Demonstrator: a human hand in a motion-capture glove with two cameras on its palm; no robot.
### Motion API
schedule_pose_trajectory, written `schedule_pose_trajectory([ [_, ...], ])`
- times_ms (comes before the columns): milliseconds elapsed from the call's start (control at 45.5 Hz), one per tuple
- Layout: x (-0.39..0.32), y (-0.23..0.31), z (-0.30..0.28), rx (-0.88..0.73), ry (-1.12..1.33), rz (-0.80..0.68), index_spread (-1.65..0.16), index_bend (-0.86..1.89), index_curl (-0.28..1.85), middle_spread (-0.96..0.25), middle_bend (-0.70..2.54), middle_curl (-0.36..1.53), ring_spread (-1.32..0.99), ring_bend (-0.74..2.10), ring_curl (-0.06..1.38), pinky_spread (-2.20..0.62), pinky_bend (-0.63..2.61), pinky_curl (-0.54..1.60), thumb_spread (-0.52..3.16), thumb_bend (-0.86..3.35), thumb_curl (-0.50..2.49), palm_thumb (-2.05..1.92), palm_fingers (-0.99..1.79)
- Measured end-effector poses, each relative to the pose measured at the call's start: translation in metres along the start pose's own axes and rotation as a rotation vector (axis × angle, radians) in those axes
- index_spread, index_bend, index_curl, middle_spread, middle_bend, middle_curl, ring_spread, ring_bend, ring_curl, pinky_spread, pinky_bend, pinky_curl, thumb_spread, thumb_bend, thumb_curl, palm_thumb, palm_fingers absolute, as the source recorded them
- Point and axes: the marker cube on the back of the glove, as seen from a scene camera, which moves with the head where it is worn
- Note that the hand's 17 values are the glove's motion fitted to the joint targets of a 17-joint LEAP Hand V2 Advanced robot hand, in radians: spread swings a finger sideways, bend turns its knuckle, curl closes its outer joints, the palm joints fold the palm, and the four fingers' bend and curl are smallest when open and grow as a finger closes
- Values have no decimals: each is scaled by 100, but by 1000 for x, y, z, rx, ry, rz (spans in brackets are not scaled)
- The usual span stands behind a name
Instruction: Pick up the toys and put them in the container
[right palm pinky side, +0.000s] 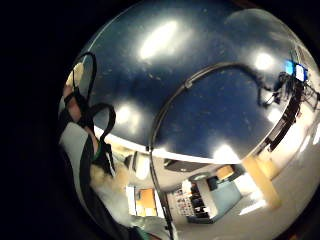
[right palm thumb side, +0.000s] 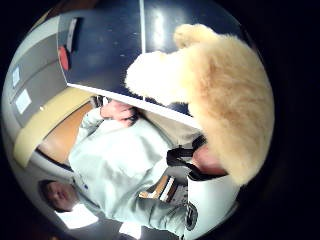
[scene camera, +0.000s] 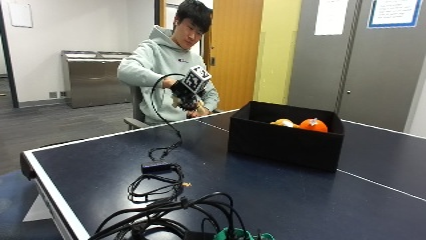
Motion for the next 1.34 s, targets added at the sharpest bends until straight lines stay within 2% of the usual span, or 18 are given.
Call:
schedule_pose_trajectory([
  [110,-23,9,-61,100,30,-33,-25,32,10,-21,85,61,-31,122,55,-34,111,52,104,15,65,53,110],
  [242,-78,27,-108,244,246,-59,-26,37,11,-20,87,64,-32,123,55,-35,111,54,98,14,70,55,109],
  [352,-120,23,-157,347,251,-88,-27,40,12,-20,89,67,-32,125,56,-36,111,55,95,13,74,55,107],
  [572,-192,-11,-219,528,183,-269,-28,43,14,-20,90,70,-32,127,58,-36,112,57,90,11,81,56,105],
  [660,-208,-23,-229,604,147,-434,-28,43,15,-20,89,71,-32,127,58,-36,112,58,89,10,83,56,103],
  [682,-209,-29,-231,630,157,-423,-28,43,15,-20,89,72,-31,128,58,-36,112,58,89,10,84,56,102],
  [726,-205,-48,-233,679,193,-312,-29,40,15,-20,87,72,-31,128,58,-37,114,59,89,9,84,55,98],
  [770,-201,-63,-233,677,208,-220,-28,34,14,-21,84,72,-31,130,59,-36,112,59,90,7,84,53,87],
  [814,-199,-70,-228,607,199,-258,-27,28,14,-21,80,71,-30,132,59,-35,110,58,95,5,82,51,77],
  [880,-192,-74,-218,503,183,-341,-24,26,18,-19,66,68,-30,118,58,-30,99,58,112,-5,72,30,24],
  [902,-187,-77,-216,500,176,-304,-23,29,21,-16,49,63,-24,93,53,-23,101,60,111,-11,67,18,-28],
  [924,-182,-81,-216,514,164,-242,-23,31,23,-14,46,62,-21,86,54,-20,102,61,112,-12,65,14,-34],
  [946,-177,-83,-217,536,148,-183,-22,30,23,-12,39,59,-18,71,49,-17,103,59,110,-13,63,7,-45],
  [990,-171,-82,-219,588,118,-160,-21,26,21,-9,31,54,-15,56,42,-12,99,52,110,-10,60,2,-43],
  [1078,-157,-63,-222,693,85,-276,-20,18,21,-6,18,48,-10,37,31,-6,93,46,111,-7,55,-4,-34],
  [1144,-135,-55,-227,769,35,-189,-20,15,21,-4,13,45,-7,33,28,-2,89,43,112,-5,52,-4,-27],
  [1232,-64,-64,-230,859,107,-48,-21,17,22,-3,14,42,-6,31,26,1,81,40,116,-3,49,-2,-17],
  [1342,-94,-29,-177,883,106,-167,-21,22,26,-4,17,41,-4,30,26,3,73,37,123,0,46,2,-5],
])
